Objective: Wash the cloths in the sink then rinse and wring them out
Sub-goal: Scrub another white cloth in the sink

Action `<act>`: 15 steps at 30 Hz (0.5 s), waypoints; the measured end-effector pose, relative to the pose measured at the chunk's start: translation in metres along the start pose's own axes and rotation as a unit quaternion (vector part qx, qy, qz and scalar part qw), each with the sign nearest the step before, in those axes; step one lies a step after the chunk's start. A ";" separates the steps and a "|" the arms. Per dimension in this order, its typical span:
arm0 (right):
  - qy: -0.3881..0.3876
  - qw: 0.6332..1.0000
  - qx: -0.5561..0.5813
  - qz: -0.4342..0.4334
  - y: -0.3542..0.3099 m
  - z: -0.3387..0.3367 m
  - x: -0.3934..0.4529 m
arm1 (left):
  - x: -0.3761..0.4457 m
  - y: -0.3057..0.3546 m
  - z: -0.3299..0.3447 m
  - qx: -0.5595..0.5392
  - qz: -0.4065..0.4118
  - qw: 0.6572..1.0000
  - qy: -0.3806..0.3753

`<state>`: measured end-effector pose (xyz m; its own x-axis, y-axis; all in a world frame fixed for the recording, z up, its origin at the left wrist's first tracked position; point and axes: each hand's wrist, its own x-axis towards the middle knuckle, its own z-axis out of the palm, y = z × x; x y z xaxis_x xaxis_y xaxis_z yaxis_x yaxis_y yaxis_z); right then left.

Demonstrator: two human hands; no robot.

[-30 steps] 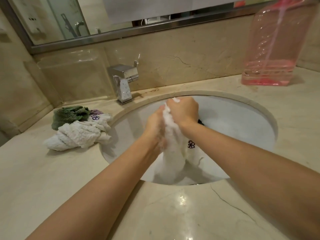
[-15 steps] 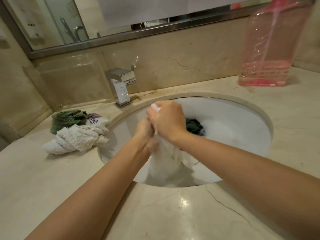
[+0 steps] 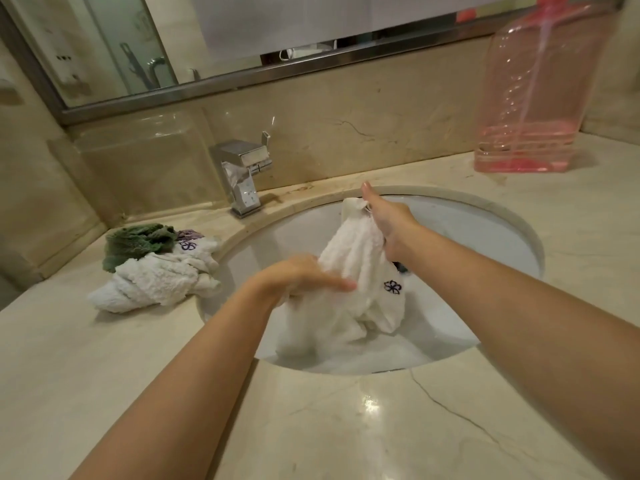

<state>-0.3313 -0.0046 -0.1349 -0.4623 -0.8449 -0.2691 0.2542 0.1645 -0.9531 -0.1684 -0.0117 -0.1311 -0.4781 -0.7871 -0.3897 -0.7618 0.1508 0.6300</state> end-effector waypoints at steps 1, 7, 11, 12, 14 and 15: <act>-0.009 1.000 -0.015 0.003 0.000 -0.002 0.002 | 0.001 -0.002 -0.001 0.001 0.008 1.000 0.003; -0.173 0.956 -0.231 -0.047 0.003 -0.030 0.008 | -0.003 -0.003 -0.009 -0.167 0.095 0.980 0.045; -0.410 0.833 -0.361 0.092 0.006 -0.030 0.001 | 0.001 0.004 -0.004 -0.234 0.102 0.953 0.163; -0.412 0.823 -0.384 0.077 0.005 -0.029 -0.001 | 0.001 0.004 -0.006 -0.260 0.093 0.942 0.193; -0.376 0.852 -0.363 0.036 0.005 -0.029 0.000 | 0.004 0.001 -0.011 -0.317 0.064 0.914 0.245; -0.363 0.877 -0.313 0.023 0.005 -0.029 0.002 | 0.007 -0.002 -0.014 -0.337 0.053 0.903 0.259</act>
<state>-0.3558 0.0099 -0.1444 0.2565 -0.8939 -0.3675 -0.3635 0.2631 -0.8937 -0.1643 -0.0259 -0.1259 -0.1305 -0.9904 -0.0460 -0.2003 -0.0191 0.9796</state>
